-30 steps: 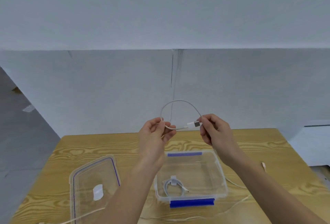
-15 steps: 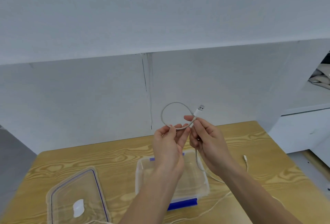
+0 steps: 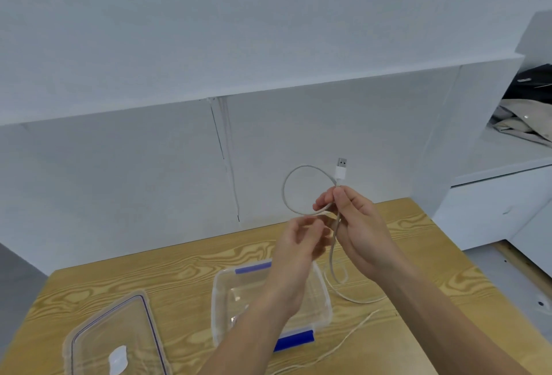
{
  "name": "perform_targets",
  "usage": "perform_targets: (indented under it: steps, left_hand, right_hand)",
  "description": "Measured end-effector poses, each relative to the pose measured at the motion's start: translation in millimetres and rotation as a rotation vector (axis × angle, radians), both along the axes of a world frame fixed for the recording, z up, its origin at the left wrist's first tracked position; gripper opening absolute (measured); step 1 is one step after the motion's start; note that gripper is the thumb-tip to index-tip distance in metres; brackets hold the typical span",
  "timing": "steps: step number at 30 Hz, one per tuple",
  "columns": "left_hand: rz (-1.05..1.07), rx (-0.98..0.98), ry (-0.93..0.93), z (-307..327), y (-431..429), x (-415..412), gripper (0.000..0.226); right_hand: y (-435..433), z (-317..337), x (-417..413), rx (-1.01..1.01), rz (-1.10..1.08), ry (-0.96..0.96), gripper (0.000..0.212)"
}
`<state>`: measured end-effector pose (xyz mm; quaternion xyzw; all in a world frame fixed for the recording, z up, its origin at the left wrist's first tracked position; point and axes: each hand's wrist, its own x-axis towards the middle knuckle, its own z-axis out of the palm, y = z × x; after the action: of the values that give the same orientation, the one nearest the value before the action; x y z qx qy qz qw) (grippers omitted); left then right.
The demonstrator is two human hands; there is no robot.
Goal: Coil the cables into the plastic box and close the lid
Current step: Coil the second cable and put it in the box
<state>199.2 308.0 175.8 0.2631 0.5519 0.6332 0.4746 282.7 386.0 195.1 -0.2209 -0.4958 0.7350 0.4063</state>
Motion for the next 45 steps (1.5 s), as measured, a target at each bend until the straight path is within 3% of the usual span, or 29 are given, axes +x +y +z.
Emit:
perform_targets:
  steps: [3,6,11,19,25,29,37,45]
  left_hand:
    - [-0.354,-0.058,0.191,-17,-3,9,0.023]
    - [-0.487,-0.119,0.304,-30,-6,16,0.024]
    - [-0.429,-0.088,0.194,-45,-10,10,0.032]
    - [-0.306,-0.047,0.083,-47,-16,-28,0.026]
    - [-0.094,0.017,-0.337,-13,-2,-33,0.022]
    - [-0.039,0.128,-0.377,15,2,-14,0.025]
    - [0.19,0.154,0.119,27,4,28,0.019]
    - [0.446,0.128,0.687,16,7,42,0.012]
  right_hand:
    - [7,7,13,-0.065,0.01,0.124,0.021]
    - [15,14,28,-0.083,-0.002,0.175,0.025]
    - [30,21,58,-0.088,-0.052,0.162,0.027]
    - [45,16,93,-0.148,0.001,0.159,0.028]
    - [42,0,91,-0.082,0.064,0.017,0.024]
    - [35,-10,80,-0.056,0.037,-0.007,0.025]
    - [7,-22,55,0.049,-0.011,-0.015,0.026]
    - [-27,-23,27,-0.02,-0.005,0.017,0.031]
